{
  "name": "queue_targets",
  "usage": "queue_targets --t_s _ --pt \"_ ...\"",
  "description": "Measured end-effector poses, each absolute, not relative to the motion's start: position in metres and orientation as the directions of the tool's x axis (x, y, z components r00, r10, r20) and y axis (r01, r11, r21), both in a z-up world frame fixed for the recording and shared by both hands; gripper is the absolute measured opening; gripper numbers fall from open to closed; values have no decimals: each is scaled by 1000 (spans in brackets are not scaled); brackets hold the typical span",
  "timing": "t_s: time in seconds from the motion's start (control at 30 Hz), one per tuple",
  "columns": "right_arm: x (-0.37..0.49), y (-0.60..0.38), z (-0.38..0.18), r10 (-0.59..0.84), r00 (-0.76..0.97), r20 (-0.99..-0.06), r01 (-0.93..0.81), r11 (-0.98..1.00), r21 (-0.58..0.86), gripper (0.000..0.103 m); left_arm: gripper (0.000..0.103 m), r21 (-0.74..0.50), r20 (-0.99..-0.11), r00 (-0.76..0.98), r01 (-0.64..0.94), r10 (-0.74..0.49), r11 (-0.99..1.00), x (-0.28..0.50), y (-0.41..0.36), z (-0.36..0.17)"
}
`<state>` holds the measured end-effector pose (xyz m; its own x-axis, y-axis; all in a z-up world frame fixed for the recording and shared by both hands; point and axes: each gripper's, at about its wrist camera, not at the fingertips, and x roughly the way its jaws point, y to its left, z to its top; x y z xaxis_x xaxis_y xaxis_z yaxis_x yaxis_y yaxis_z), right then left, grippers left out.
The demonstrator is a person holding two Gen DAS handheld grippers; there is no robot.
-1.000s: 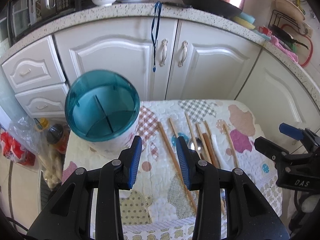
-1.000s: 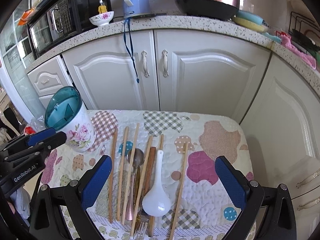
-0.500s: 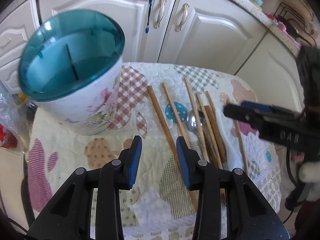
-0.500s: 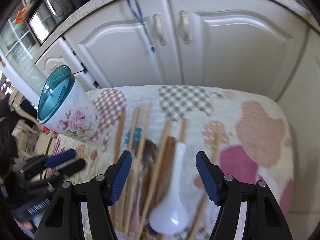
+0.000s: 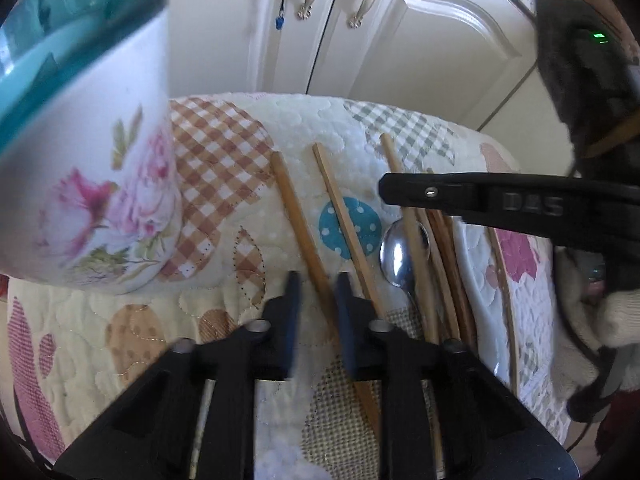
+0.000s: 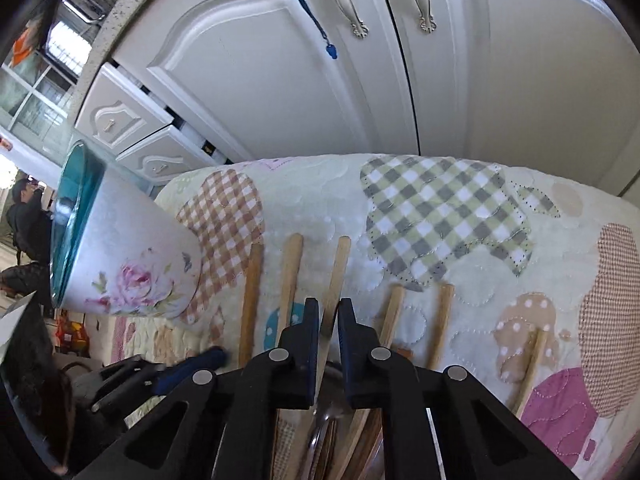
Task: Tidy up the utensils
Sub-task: 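Close the left tool on a wooden chopstick while the right tool grasps another chopstick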
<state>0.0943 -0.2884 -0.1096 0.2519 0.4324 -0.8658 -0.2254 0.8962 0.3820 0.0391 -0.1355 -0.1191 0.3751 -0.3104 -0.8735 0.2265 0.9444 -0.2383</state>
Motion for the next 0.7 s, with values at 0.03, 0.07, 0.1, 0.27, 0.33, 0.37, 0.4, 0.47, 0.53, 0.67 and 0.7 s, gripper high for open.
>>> queue_targets --t_s 0.03,0.07,0.1,0.27,0.33,0.37,0.4,0.47,0.53,0.67,0.7 --pt "91 -290 -107 435 253 -864 -231 894 383 8 10 -247 -871 373 233 -321 941 37 -135 -119" --pt "88 -291 -105 438 256 -862 -234 893 385 8 10 -253 -871 368 235 -326 939 36 -134 -119" --pt "84 -293 -103 443 257 -859 -235 891 389 8 9 -265 -870 358 239 -338 934 35 -133 -119" --pt "55 -295 -90 471 260 -843 -270 874 404 7 6 -271 -880 319 270 -351 924 13 -116 -118" --pt "43 -294 -89 490 253 -834 -279 863 422 7 6 -258 -888 307 282 -342 924 1 -108 -116" --pt "38 -293 -90 494 247 -834 -283 860 425 7 6 -247 -893 301 294 -335 923 -7 -104 -114" --pt "33 -291 -93 485 241 -841 -288 863 415 7 6 -239 -896 298 301 -329 923 -12 -102 -114" --pt "26 -288 -96 464 238 -853 -292 872 393 7 6 -219 -903 293 313 -314 924 -21 -99 -114" --pt "29 -286 -96 434 275 -858 -274 891 363 7 6 -207 -907 293 315 -302 926 -28 -92 -113" --pt "48 -284 -91 409 291 -865 -263 903 339 27 6 -177 -909 315 305 -274 936 -29 -84 -108" --pt "51 -282 -90 408 286 -867 -269 903 336 37 6 -173 -907 323 302 -271 938 -27 -85 -106"
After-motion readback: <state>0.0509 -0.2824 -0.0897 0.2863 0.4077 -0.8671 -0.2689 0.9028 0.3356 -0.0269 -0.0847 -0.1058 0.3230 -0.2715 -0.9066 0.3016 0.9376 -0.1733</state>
